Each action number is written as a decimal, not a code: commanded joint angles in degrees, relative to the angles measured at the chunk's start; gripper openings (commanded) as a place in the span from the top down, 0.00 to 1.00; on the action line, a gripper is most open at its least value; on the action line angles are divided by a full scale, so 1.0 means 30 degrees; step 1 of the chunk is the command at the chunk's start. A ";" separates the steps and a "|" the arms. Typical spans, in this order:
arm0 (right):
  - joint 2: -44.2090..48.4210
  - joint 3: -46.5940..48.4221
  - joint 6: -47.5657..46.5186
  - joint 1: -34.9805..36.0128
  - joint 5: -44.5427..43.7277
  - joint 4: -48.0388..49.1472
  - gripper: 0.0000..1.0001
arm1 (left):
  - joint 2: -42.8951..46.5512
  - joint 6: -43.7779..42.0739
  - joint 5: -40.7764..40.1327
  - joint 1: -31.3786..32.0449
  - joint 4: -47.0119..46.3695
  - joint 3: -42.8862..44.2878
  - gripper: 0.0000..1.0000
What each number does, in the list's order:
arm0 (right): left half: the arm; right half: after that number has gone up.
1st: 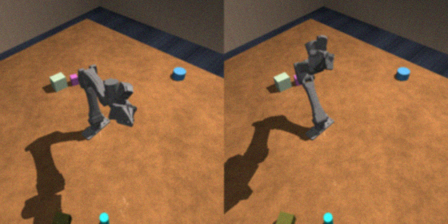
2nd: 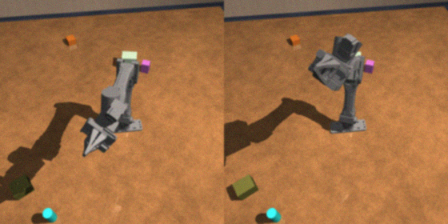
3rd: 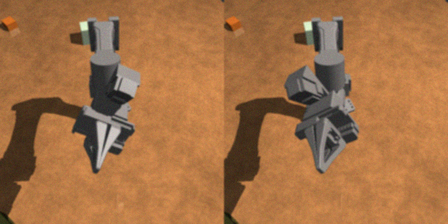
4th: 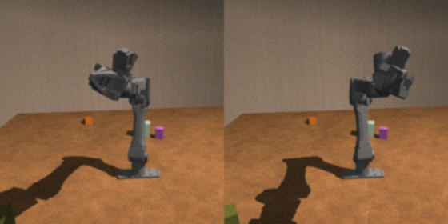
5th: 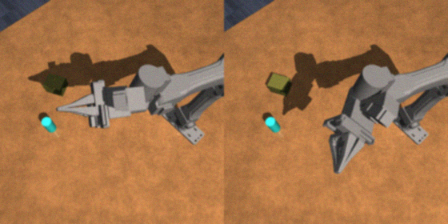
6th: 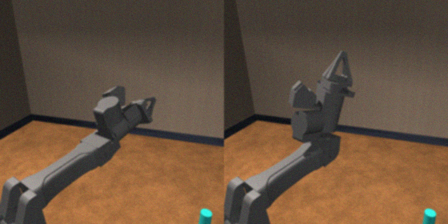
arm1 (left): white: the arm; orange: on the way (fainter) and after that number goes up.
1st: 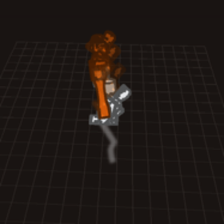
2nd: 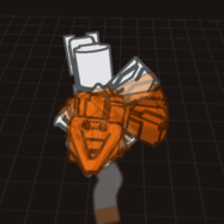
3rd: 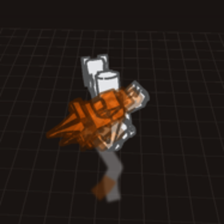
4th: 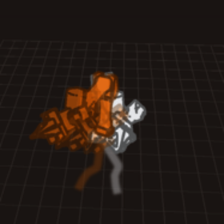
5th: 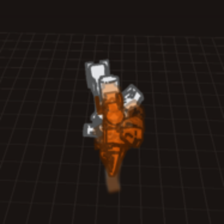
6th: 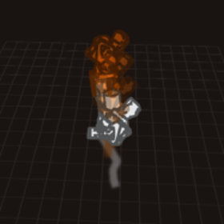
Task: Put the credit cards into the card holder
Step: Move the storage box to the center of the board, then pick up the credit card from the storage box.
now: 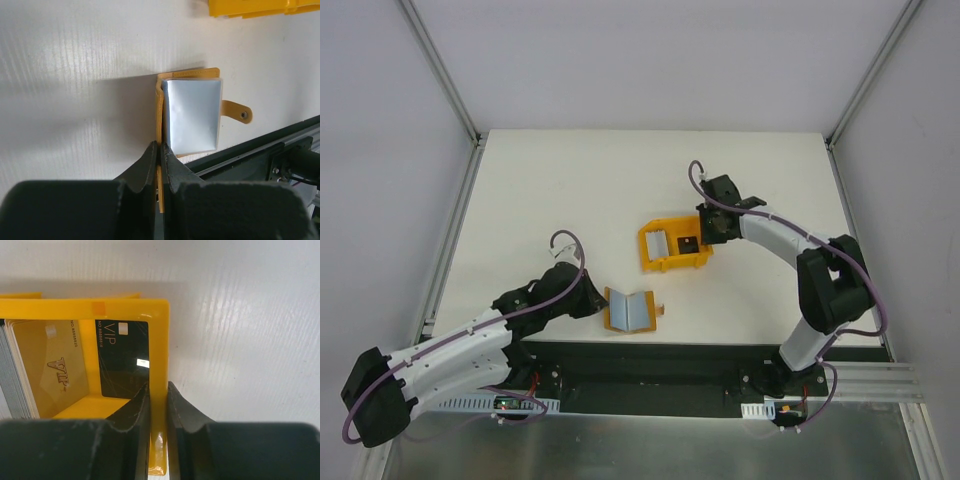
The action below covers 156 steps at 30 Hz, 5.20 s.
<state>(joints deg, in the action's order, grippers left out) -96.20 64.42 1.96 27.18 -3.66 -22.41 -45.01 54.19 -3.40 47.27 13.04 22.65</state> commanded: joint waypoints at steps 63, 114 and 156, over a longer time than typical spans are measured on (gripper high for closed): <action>-0.5227 0.3693 0.3038 0.1108 1.0739 0.3425 0.16 | -0.1372 0.0392 0.0020 0.0065 -0.1328 0.1032 1.00; -0.3499 0.5478 0.1253 0.1311 0.9512 0.0470 0.67 | -0.1753 0.0246 0.0254 0.0094 -0.1563 0.0974 1.00; 0.4874 0.0862 0.4027 0.2071 0.8333 0.3007 1.00 | -0.1841 0.0069 0.0401 0.0065 -0.1885 0.1004 1.00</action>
<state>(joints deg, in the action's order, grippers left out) -87.37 76.51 4.29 31.92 13.04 -21.96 -51.33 54.65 -2.98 47.27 8.69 24.08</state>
